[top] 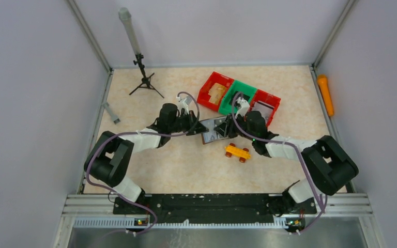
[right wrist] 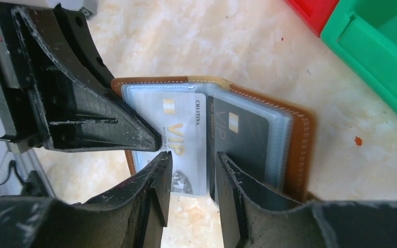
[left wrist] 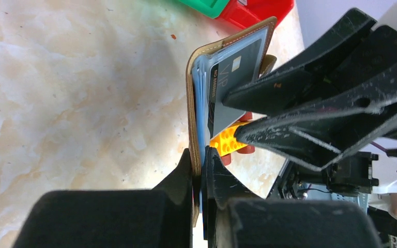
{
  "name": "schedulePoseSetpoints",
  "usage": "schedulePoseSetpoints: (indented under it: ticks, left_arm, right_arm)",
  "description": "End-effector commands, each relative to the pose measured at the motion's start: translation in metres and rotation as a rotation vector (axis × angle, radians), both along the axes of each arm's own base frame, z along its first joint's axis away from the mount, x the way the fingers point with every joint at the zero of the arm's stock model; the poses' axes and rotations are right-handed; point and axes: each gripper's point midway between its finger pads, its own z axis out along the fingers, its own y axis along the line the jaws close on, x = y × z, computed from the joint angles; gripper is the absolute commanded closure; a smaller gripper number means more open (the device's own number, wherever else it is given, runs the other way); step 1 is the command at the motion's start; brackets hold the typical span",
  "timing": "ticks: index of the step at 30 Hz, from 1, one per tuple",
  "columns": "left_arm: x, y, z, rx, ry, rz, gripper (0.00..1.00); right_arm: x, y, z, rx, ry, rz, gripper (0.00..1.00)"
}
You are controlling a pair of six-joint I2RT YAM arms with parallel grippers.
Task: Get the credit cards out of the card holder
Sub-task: Remove the credit card from the card holder.
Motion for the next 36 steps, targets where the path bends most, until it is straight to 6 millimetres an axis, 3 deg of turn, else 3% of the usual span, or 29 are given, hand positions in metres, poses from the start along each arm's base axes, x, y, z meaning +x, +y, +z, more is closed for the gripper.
schedulePoseSetpoints:
  ticks: [1,5,20,27,36]
  left_arm:
    - [-0.004,-0.008,0.044,-0.117,-0.127,-0.052,1.0]
    - [-0.005,-0.006,0.048,-0.12,-0.142,-0.049,1.0]
    - [-0.026,-0.011,0.082,-0.254,-0.239,-0.136,1.0]
    - [-0.037,-0.009,0.097,-0.299,-0.3,-0.165,1.0]
    - [-0.049,-0.009,0.11,-0.357,-0.341,-0.204,1.0]
  right_arm:
    - [0.006,-0.005,0.027,0.173,-0.026,0.022,0.61]
    - [0.003,-0.009,0.031,0.269,-0.005,0.061,0.61]
    - [-0.008,0.001,0.044,0.368,0.003,0.163,0.59]
    - [-0.01,-0.001,0.046,0.415,0.022,0.18,0.51]
    - [-0.018,0.006,0.054,0.481,0.029,0.257,0.51]
